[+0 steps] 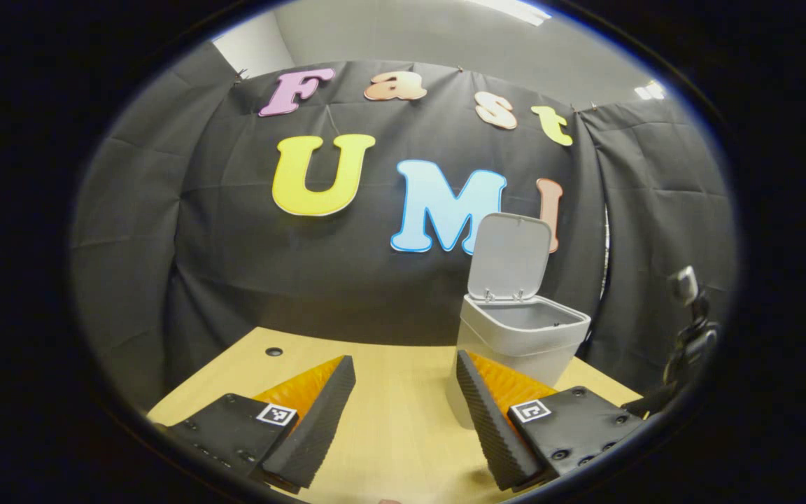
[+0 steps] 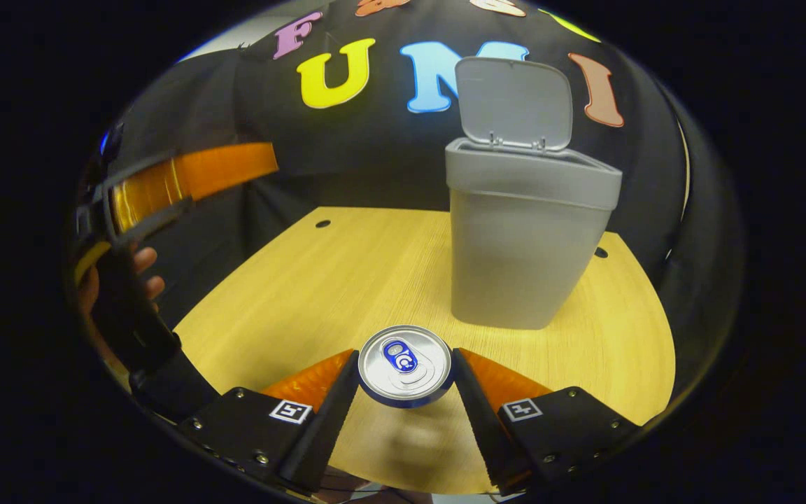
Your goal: Press the lid of the desktop garbage bin to open it, pick up the crumpled paper on the desktop and throw it into the bin, then pick up the pop can on the desktop and drop it into the bin, and finally close the garbage bin lid.
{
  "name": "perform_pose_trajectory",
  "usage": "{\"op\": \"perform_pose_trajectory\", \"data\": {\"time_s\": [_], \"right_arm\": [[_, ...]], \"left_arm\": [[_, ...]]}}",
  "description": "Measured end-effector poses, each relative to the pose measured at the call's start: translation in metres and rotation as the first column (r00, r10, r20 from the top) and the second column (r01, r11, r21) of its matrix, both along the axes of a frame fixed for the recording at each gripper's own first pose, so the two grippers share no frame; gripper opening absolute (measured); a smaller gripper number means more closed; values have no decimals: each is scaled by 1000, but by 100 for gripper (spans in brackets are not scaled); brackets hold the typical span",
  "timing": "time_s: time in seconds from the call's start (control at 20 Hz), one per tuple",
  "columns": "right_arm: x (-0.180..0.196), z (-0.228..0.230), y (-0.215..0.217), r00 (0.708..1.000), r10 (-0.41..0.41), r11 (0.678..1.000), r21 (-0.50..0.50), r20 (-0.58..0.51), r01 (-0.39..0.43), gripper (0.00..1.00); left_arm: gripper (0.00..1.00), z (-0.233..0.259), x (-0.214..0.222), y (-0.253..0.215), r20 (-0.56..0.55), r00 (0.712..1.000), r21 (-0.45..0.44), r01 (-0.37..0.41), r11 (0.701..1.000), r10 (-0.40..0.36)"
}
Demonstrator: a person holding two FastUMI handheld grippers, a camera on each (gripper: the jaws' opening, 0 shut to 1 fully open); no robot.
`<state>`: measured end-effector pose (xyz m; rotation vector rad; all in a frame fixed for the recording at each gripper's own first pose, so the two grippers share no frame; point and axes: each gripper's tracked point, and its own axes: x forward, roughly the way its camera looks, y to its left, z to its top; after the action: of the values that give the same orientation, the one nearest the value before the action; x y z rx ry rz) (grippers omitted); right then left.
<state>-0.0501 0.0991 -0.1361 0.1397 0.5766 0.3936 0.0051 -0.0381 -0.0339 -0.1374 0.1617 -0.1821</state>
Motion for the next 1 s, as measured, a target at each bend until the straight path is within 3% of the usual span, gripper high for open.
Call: {"op": "perform_pose_trajectory", "data": {"time_s": [0.25, 0.6, 1.0], "right_arm": [[23, 68, -21, 986, -74, 996, 52, 150, 67, 83], [43, 119, -39, 952, -147, 988, 94, 267, 125, 83], [72, 172, -64, 869, -245, 969, 149, 430, 199, 83]], "left_arm": [[96, 5, 2, -11, 13, 1000, -2, 23, 1000, -23], [95, 13, 7, -14, 33, 999, 8, 33, 999, -33], [95, 8, 16, -16, 25, 999, 6, 39, 999, -39]]}}
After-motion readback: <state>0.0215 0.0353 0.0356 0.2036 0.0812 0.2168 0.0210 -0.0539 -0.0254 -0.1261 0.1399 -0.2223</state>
